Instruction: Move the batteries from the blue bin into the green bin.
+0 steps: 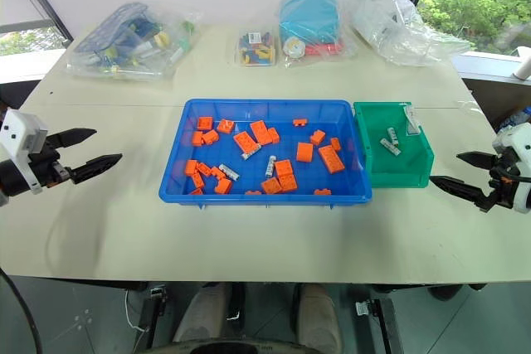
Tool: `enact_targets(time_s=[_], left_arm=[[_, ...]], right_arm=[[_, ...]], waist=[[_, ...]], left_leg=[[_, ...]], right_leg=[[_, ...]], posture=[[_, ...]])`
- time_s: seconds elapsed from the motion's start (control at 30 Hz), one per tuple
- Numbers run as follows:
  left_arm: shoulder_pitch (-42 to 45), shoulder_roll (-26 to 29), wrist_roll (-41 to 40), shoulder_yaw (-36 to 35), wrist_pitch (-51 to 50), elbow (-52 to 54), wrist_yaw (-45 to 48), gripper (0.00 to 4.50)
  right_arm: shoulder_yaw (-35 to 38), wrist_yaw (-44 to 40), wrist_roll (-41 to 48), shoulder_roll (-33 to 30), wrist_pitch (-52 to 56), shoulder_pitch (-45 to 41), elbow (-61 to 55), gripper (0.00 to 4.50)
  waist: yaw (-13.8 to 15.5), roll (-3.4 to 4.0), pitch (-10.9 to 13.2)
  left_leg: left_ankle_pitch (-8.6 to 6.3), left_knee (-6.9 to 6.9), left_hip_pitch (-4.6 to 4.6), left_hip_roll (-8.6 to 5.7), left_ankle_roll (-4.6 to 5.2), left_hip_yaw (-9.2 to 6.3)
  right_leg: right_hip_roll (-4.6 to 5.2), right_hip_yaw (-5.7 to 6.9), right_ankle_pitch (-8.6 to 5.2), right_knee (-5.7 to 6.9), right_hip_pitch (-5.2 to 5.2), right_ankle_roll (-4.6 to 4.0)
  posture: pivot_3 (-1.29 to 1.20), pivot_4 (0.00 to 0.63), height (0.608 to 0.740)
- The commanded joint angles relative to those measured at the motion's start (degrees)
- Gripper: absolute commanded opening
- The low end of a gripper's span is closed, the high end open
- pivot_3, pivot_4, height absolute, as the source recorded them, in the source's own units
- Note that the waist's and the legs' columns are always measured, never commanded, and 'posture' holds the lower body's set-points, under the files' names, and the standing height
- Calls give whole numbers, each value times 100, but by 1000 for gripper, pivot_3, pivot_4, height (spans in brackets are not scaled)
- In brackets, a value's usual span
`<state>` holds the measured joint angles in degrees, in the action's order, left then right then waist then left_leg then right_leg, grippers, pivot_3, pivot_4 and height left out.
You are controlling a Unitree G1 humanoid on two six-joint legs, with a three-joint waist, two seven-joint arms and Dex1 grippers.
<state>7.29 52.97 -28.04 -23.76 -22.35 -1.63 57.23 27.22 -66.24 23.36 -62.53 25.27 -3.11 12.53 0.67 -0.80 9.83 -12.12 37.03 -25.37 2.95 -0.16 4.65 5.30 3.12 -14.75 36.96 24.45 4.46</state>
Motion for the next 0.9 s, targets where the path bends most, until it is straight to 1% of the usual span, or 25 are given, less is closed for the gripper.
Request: enact_targets(time_s=[0.03,0.43,0.67,0.73,0.83,0.9], left_arm=[[72,128,35,-103,32,119,-23,4500],[89,88,136,-52,-43,118,-186,4500],[98,-38,8,0,-140,404,-223,4500],[99,-113,-229,-22,-366,680,-237,4500],[3,-161,-422,85,-603,1189,-181,4500],[-52,-144,-572,157,-767,1516,-106,4500]], right_arm=[[131,53,45,-32,-5,-16,-145,4484],[104,113,25,-19,-12,-29,-108,4484],[-58,300,-94,-13,-110,-325,134,4484],[-136,205,19,-39,17,-420,-111,4484],[-319,137,212,-58,209,-623,-824,4484],[-587,242,308,2,362,-998,-1339,4484]], waist=[[-1,0,0],[0,0,0],[-2,0,0],[-1,1,0],[-4,1,1],[-29,3,2]], left_leg=[[0,0,0,0,0,0],[0,0,0,-3,0,7],[0,0,0,-5,0,10],[0,0,0,-4,0,10],[0,1,0,-2,0,8],[0,1,0,-3,1,4]], right_leg=[[0,0,0,0,0,0],[-1,0,0,1,0,0],[-1,0,1,1,0,1],[-1,0,1,1,0,1],[-1,-1,1,3,0,2],[-4,-1,2,5,0,3]], posture=[[0,150,736],[0,150,736],[0,150,736],[0,150,736],[0,150,736],[0,150,736]])
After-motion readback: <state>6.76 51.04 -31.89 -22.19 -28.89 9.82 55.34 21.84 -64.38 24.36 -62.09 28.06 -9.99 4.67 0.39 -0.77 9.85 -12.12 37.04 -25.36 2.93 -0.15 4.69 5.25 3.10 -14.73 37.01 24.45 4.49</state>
